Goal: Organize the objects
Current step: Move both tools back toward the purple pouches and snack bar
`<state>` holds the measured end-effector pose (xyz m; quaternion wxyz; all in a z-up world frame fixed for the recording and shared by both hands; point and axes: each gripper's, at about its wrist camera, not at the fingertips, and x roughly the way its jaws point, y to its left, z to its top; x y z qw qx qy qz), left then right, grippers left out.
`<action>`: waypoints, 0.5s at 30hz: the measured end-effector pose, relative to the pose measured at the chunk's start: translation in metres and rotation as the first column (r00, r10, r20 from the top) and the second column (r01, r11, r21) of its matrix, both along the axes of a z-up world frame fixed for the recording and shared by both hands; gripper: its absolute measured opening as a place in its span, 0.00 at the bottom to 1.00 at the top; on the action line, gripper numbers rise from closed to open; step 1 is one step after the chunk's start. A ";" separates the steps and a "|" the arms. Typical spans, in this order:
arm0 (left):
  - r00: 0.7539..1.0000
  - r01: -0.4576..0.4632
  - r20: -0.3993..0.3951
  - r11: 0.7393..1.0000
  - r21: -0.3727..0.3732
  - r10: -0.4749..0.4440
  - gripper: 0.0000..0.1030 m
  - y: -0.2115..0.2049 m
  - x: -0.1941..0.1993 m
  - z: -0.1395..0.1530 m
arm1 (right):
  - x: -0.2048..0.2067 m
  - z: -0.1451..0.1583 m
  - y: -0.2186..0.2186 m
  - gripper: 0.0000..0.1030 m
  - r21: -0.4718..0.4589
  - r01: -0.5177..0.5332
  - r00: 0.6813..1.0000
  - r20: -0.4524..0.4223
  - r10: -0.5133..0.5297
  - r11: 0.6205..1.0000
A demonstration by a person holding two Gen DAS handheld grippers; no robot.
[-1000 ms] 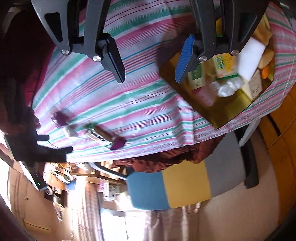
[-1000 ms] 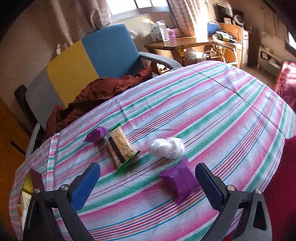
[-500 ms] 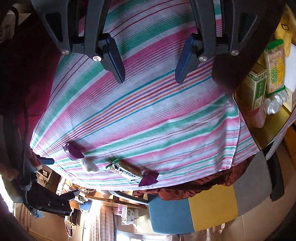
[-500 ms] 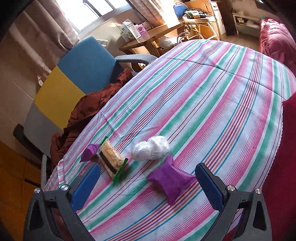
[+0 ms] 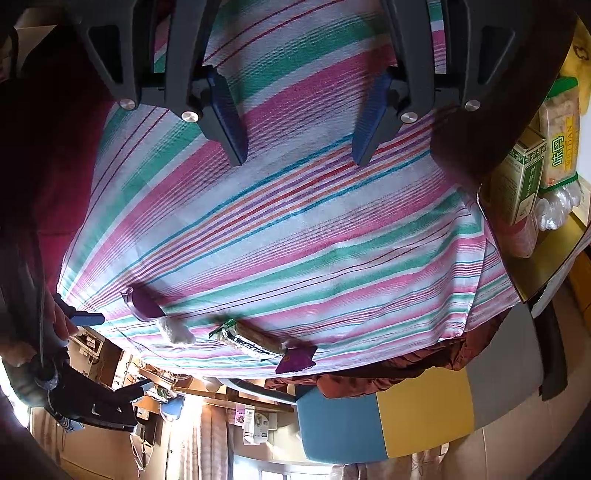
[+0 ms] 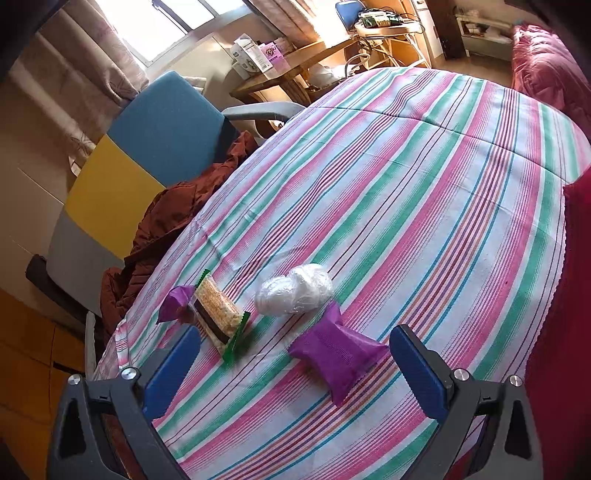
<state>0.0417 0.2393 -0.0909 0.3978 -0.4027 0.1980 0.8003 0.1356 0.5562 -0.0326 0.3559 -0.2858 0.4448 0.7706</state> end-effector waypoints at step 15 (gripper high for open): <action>1.000 0.011 0.004 0.999 0.034 -0.012 0.64 -0.002 -0.001 -0.003 | -0.028 -0.019 -0.004 1.00 -0.055 -0.121 0.977 0.172 0.129 0.991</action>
